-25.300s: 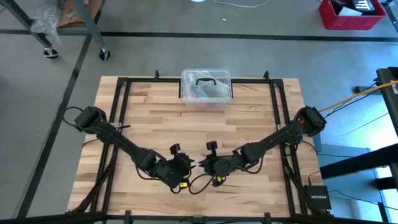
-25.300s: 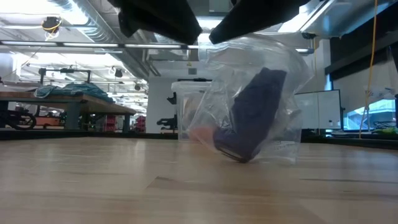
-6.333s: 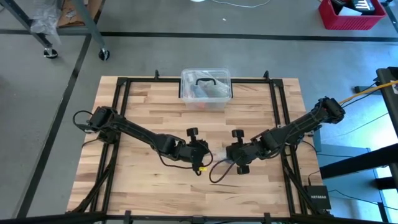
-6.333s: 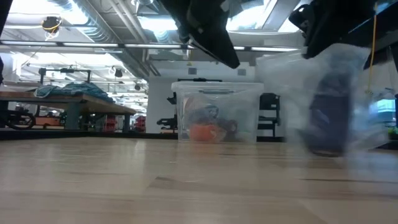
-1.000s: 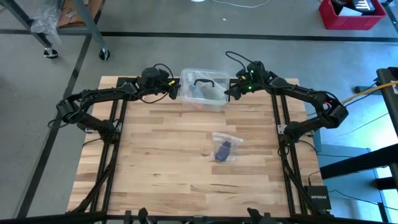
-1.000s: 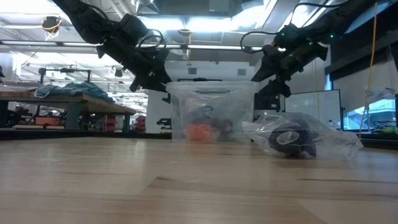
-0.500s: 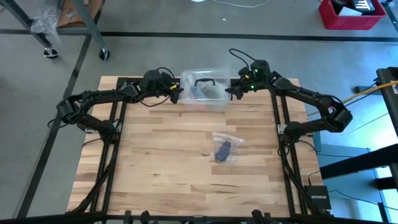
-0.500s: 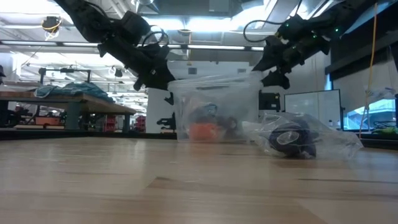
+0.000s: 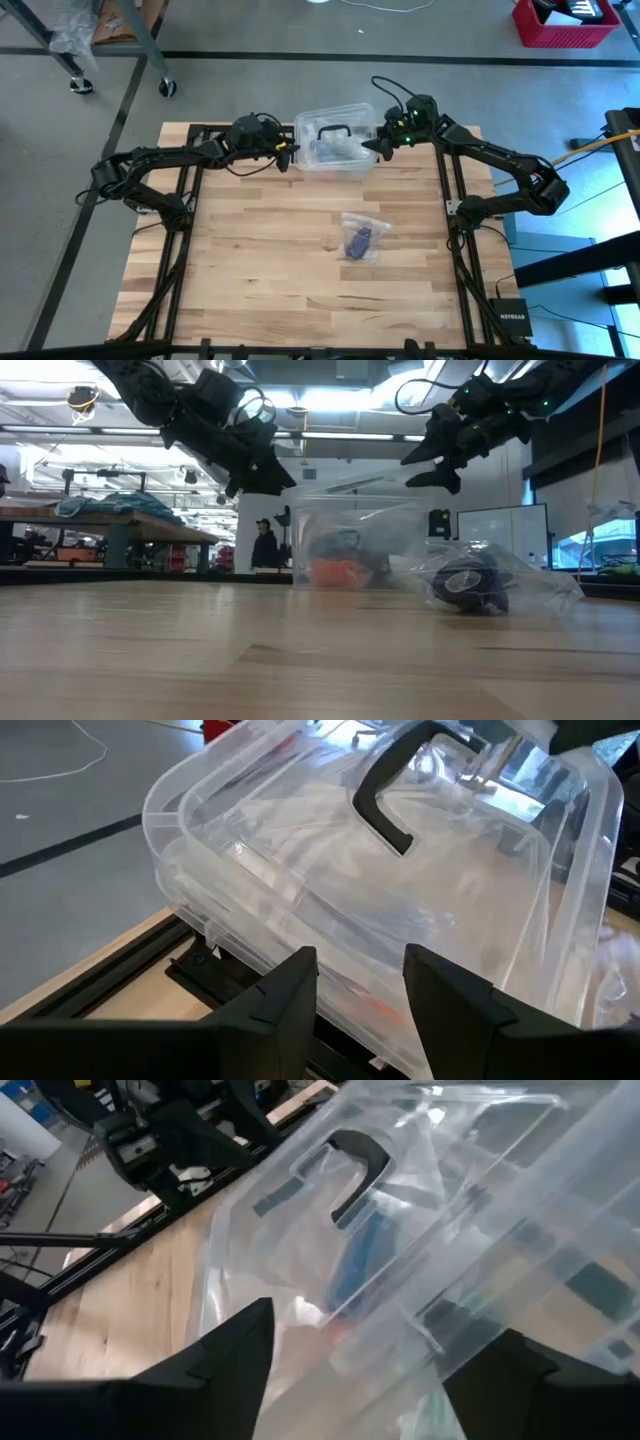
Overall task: Roll bandage
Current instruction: Open the transparent bin
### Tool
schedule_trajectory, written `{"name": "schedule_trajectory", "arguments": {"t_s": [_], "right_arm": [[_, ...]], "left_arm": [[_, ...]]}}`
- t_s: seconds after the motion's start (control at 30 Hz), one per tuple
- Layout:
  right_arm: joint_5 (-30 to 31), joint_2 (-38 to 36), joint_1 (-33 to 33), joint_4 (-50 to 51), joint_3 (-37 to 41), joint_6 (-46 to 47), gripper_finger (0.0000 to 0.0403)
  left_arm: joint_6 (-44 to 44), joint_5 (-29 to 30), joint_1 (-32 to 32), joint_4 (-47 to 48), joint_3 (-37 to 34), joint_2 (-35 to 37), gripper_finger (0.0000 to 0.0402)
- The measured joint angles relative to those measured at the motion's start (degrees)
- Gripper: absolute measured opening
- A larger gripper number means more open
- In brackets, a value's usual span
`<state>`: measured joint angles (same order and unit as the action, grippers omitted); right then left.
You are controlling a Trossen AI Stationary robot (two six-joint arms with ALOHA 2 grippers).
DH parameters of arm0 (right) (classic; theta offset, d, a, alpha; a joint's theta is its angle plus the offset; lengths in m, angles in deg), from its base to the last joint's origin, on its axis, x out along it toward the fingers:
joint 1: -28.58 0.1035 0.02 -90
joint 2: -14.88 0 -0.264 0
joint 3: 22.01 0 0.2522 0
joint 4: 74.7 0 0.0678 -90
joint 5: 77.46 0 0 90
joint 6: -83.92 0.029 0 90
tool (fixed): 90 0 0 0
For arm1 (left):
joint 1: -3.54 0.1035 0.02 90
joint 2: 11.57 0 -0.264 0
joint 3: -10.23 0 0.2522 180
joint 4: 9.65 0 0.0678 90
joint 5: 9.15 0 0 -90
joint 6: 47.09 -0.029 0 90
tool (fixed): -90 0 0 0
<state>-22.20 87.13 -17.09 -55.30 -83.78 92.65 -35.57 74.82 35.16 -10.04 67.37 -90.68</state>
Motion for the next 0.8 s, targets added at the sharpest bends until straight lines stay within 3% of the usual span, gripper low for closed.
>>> {"name": "schedule_trajectory", "arguments": {"t_s": [0.1,0.33,0.43,0.8], "right_arm": [[0.07,-0.02,0.00,-0.47,-0.07,0.01,0.0225],[-0.61,-0.17,-0.09,-0.49,-0.12,0.90,0.0092],[-0.89,-0.22,-0.11,-0.78,-0.17,0.58,0.0055],[-1.08,-4.43,0.09,-1.58,-0.09,-0.96,0.0057]], "left_arm": [[-0.01,0.03,-0.25,0.02,0.02,0.02,0.0143],[-2.48,0.42,-0.28,-0.48,0.16,0.24,0.0143],[-3.05,0.62,-0.28,-0.73,0.22,0.82,0.0143],[-4.85,-0.19,-1.82,0.71,0.07,10.21,0.0143]]}}
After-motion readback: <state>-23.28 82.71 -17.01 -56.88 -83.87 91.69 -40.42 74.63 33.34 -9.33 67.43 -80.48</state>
